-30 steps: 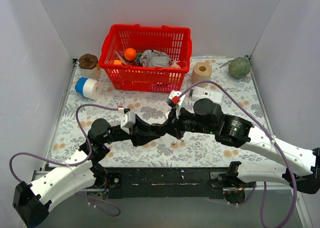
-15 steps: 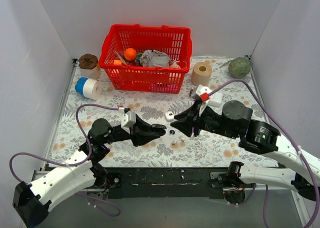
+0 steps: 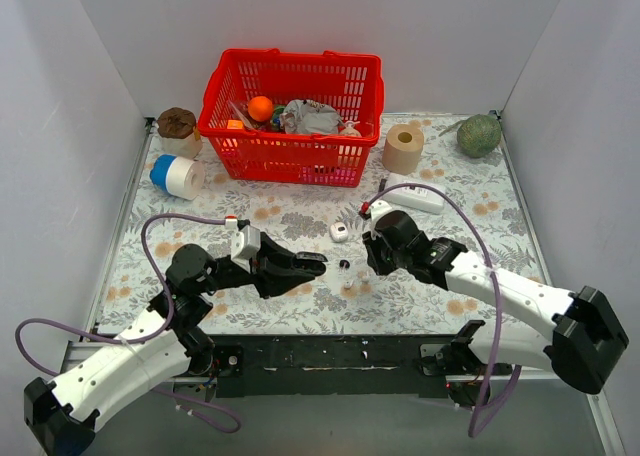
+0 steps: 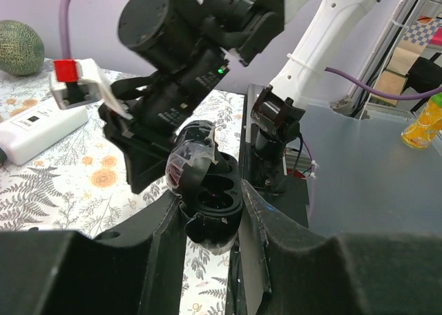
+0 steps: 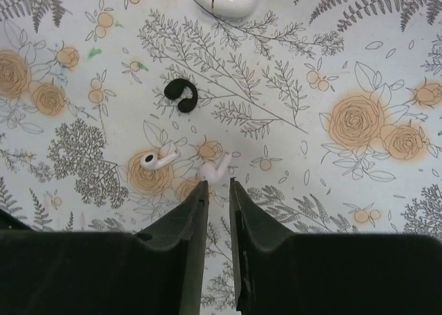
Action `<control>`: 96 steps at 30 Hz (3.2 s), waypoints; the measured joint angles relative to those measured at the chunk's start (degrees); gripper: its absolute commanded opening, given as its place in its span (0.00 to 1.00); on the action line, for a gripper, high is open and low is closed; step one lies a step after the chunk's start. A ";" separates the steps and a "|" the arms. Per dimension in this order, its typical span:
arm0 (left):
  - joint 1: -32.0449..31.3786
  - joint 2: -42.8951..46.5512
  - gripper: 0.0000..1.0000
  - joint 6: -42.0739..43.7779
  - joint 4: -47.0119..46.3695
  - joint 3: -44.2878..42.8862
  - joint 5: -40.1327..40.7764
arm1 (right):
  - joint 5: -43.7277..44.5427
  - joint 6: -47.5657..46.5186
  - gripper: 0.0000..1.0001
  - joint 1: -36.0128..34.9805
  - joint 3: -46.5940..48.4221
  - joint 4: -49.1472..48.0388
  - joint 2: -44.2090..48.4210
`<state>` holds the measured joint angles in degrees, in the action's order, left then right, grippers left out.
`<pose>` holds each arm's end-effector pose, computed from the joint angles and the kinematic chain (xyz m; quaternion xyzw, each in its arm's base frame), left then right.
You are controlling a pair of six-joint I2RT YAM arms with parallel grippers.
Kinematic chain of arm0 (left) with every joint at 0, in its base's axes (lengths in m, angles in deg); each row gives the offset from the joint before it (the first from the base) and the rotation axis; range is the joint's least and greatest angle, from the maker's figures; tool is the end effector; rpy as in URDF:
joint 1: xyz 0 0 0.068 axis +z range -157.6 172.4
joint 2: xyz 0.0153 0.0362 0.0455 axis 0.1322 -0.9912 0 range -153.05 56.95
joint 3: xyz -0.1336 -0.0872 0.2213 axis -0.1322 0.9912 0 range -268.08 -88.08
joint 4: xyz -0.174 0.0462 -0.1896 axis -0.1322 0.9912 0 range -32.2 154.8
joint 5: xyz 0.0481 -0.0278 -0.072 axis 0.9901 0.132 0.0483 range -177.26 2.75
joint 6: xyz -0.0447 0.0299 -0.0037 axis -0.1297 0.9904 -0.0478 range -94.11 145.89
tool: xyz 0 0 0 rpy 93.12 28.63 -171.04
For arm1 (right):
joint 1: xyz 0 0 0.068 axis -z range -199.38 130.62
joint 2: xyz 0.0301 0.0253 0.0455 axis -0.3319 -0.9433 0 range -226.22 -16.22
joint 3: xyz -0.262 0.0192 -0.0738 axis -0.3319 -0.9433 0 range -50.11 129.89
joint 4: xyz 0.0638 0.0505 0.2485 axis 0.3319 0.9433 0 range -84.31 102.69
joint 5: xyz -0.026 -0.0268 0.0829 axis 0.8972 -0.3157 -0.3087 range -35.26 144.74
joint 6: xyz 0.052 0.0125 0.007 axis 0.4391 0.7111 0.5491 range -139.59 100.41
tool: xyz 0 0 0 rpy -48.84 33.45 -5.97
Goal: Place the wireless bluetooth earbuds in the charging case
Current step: Adjust the earbud at the center of the board.
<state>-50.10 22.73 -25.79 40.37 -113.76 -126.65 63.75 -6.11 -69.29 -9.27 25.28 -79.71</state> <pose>0.0976 -0.1202 0.3006 0.2063 0.6307 -0.6731 0.3265 0.1538 0.1739 0.2373 -0.2547 0.8758 0.1509 0.3811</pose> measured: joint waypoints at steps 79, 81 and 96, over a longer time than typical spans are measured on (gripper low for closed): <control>0.00 2.45 0.00 0.44 2.89 1.99 -0.02 | -17.53 2.86 0.01 0.44 -0.48 -23.58 -21.38; 0.00 2.58 0.00 0.44 2.89 1.99 -0.02 | -17.27 2.89 0.01 0.44 -1.99 -23.43 -22.14; 0.00 2.67 0.00 0.42 2.97 1.99 -0.02 | -16.98 3.15 0.01 0.57 -0.76 -27.54 -27.30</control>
<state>-50.10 25.40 -25.37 43.34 -111.77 -126.67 46.77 -2.97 -68.72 -10.03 -2.26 -107.01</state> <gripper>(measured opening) 0.297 0.021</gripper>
